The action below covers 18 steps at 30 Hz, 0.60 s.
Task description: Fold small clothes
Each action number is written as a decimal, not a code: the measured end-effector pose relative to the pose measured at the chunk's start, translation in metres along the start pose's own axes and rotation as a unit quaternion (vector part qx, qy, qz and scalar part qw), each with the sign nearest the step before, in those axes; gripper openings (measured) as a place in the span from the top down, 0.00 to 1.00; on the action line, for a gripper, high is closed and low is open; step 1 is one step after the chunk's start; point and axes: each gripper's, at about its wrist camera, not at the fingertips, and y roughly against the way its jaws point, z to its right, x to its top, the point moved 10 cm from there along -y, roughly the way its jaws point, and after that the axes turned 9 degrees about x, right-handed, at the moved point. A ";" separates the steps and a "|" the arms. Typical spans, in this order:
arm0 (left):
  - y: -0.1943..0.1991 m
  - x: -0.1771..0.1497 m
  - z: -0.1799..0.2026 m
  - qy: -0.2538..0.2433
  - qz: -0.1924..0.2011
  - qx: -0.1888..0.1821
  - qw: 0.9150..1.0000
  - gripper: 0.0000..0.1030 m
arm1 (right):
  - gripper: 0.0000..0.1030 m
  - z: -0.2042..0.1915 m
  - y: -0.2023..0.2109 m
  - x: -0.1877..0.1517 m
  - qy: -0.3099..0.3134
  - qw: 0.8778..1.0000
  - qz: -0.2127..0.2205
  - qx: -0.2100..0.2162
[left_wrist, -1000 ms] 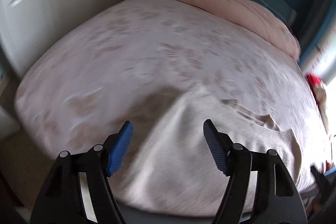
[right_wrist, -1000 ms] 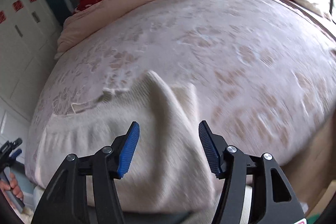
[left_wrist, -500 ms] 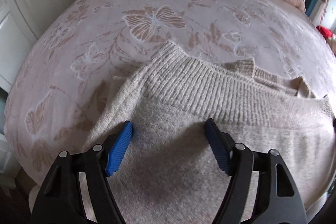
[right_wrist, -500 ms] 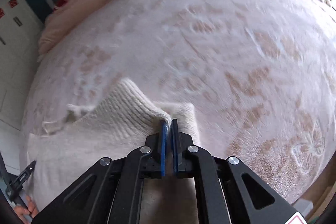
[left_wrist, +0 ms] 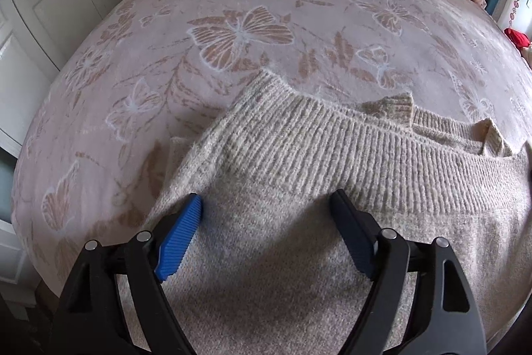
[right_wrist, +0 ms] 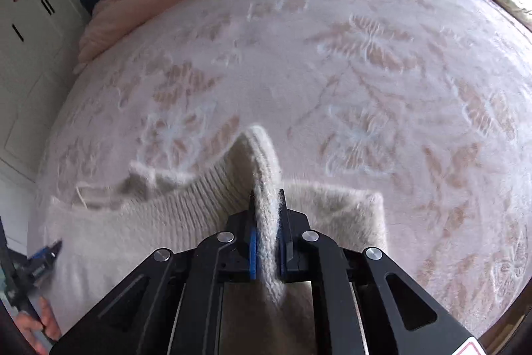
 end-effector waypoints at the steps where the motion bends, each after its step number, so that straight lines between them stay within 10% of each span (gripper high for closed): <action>1: -0.001 0.000 0.000 0.000 -0.001 0.000 1.000 0.24 | 0.93 0.002 0.005 0.005 -0.002 1.000 0.011 -0.004; 9: -0.005 0.000 0.002 -0.010 0.002 0.008 1.000 0.21 | 0.91 0.039 -0.015 -0.006 -0.047 0.999 -0.010 -0.009; 18: 0.050 -0.006 0.002 0.031 0.022 -0.047 0.998 0.23 | 0.82 -0.045 0.060 -0.041 0.019 0.998 0.024 0.055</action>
